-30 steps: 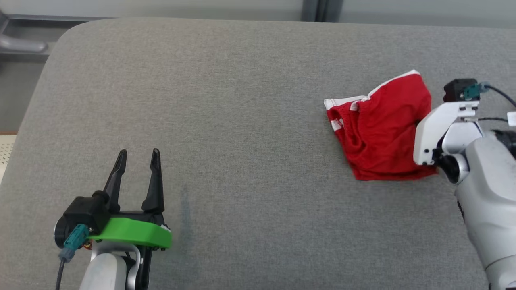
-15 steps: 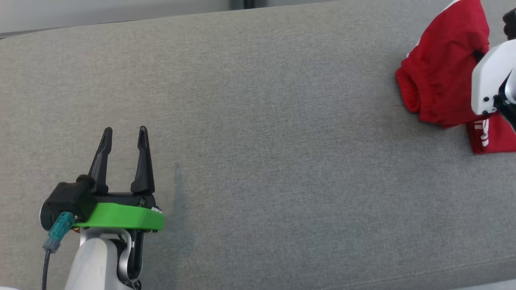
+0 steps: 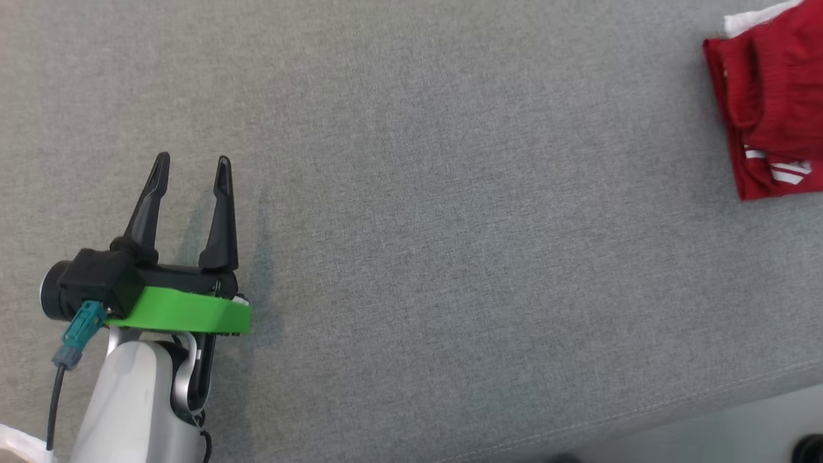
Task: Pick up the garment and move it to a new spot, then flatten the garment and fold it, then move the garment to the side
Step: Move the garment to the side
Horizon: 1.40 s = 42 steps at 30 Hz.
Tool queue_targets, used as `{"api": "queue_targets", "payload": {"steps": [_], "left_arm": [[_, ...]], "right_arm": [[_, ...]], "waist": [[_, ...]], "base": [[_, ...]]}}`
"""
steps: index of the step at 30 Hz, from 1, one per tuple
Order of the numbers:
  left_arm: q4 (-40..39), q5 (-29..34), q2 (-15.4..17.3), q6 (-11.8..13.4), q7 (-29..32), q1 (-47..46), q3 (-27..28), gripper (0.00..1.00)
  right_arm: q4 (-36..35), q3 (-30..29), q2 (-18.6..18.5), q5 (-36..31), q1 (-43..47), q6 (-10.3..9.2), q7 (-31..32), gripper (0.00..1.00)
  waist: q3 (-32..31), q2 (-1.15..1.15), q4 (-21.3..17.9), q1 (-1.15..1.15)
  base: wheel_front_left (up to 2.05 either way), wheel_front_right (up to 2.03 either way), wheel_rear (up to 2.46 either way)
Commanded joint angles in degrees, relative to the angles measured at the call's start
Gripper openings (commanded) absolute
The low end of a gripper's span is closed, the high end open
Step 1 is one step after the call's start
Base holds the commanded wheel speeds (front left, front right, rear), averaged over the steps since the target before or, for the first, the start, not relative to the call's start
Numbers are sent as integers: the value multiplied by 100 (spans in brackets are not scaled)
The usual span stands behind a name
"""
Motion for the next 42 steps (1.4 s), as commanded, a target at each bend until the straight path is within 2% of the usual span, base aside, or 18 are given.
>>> {"api": "queue_targets", "payload": {"steps": [1,8,9,10,16,21,28,33,42], "left_arm": [[-36,19,86,-24,-15,-123,-29,100],[-131,-39,236,-24,-15,-280,-124,100],[-142,-51,244,-24,-15,-300,-134,100],[-152,-58,252,-24,-15,-314,-144,100],[-123,-83,174,-24,-15,-318,-191,100],[-41,-122,57,-24,-15,-103,-103,100],[107,-125,-148,-23,-15,295,75,100],[137,-198,-287,-23,-15,665,235,100],[216,-66,-403,-23,-14,1188,441,100]], "right_arm": [[53,-110,-69,-113,134,-13,-83,0],[196,-692,-200,-667,435,-14,-723,0],[191,-756,-199,-757,444,-14,-824,16],[211,-846,-192,-903,471,-14,-912,100],[255,-1304,-31,-1656,682,-14,-1293,100],[-5,-1362,269,-1850,834,-13,-1732,100],[-657,-1161,933,-1387,1427,-14,-2448,100],[-1400,-1127,1515,-1069,2010,-14,-2618,100],[-2436,-875,2193,-565,3124,-13,-2681,100]], "waist": [[302,0,32,0],[596,0,241,0],[615,0,262,0],[629,0,285,0],[500,0,388,0],[100,0,443,0],[-711,0,596,0],[-1216,0,728,0],[-1928,0,1043,0]], "base": [[0,0,0],[0,0,0],[0,0,0],[0,0,0],[0,0,0],[0,0,0],[0,0,0],[0,0,0],[0,0,0]]}}
